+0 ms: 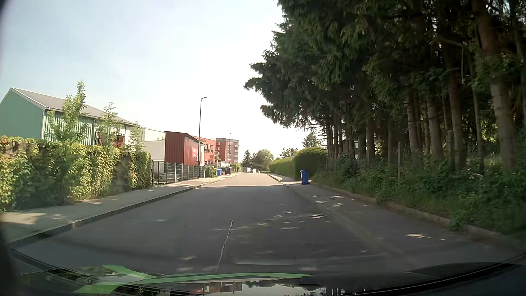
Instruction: Follow the waypoints while adhering to traffic rules and regulations
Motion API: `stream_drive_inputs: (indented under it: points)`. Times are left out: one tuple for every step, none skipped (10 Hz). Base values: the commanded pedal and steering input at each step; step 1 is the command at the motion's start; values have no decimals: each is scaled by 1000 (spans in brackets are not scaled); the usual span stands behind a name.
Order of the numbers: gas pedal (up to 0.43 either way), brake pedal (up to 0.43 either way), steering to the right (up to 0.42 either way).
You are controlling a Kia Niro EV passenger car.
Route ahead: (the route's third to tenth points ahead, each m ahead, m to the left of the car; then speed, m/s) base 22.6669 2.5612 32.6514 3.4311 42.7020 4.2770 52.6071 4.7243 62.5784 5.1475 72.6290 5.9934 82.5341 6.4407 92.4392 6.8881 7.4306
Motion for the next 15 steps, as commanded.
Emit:
stream_drive_inputs:
  points:
    - [150,0,-30]
    - [150,0,-30]
    - [150,0,-29]
    - [150,0,-29]
    - [150,0,-29]
    - [150,0,-28]
    - [150,0,-28]
    - [150,0,-28]
    - [150,0,-28]
    - [150,0,-27]
    - [150,0,-26]
    - [150,0,-25]
    - [150,0,-22]
    - [150,0,-19]
    - [150,0,-16]
